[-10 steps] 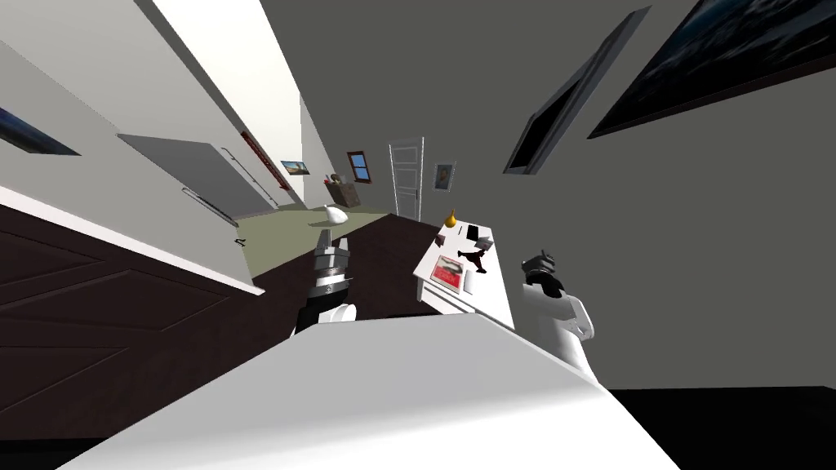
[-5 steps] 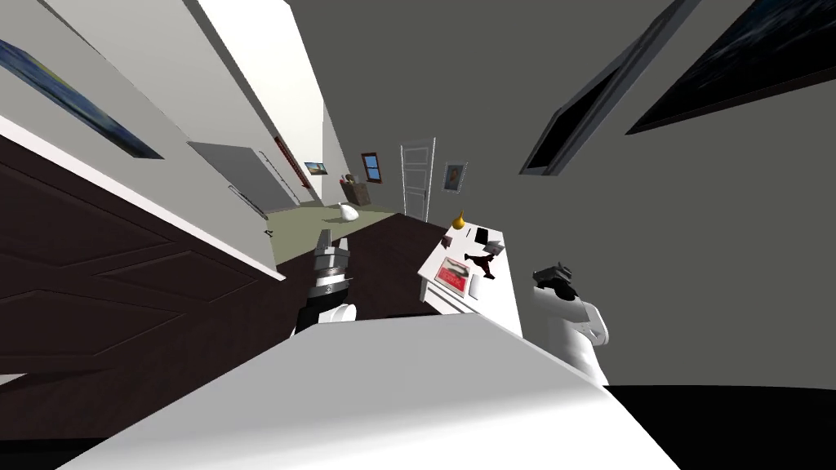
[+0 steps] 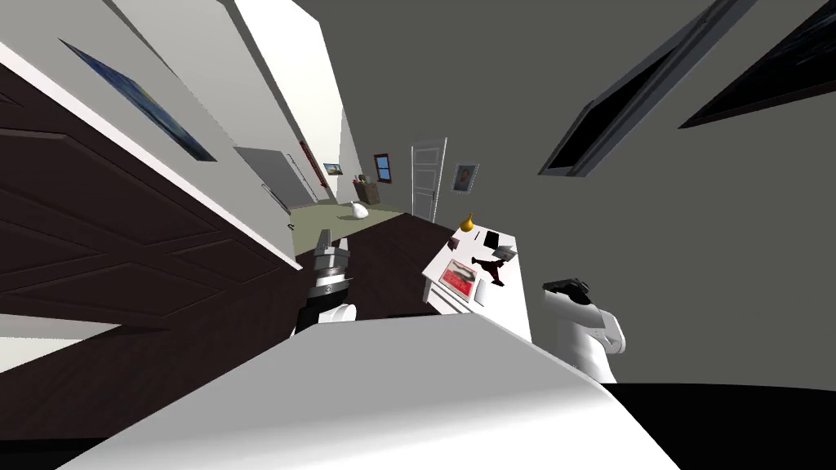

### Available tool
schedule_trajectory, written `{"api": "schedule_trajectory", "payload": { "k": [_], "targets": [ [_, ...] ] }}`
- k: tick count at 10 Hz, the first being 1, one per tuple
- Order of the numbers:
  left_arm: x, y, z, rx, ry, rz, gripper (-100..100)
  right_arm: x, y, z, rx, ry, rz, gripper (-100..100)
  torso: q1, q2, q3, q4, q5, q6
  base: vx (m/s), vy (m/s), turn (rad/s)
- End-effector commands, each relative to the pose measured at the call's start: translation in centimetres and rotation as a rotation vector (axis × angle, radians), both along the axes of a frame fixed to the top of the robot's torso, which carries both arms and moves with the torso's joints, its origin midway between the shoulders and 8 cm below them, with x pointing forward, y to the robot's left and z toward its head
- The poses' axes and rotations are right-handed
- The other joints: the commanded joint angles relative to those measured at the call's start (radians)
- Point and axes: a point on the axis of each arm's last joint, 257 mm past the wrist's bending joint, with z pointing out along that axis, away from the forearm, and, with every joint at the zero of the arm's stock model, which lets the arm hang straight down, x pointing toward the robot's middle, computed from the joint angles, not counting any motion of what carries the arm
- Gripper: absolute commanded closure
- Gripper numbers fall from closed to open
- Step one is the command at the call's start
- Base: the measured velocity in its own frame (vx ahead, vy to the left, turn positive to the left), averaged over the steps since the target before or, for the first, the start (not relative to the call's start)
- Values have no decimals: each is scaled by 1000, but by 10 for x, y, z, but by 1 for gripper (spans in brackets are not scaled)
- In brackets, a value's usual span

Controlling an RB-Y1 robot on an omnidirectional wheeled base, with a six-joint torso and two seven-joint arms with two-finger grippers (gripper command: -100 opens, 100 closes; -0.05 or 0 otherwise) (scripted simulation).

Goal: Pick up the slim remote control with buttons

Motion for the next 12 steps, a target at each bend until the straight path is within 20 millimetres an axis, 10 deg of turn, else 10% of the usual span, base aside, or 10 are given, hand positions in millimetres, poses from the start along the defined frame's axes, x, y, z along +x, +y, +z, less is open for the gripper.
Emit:
{"api": "schedule_trajectory", "payload": {
  "k": [1, 6, 12],
  "targets": [
    [0, 0, 0, 0, 0, 0, 0, -9, -3, -14, 38, 12, -27, -100, 0, 0, 0, 0, 0, 0, -2, -5, -10],
    [0, 0, 0, 0, 0, 0, 0, -76, -27, -69, 289, -66, -280, -100, 0, 0, 0, 0, 0, 0, -2, -4, 222],
    [0, 0, 0, 0, 0, 0, 0, -106, -18, -107, 426, -71, -393, -100, 0, -1, 0, 0, 0, 1, 2, -3, 87]
  ]
}}
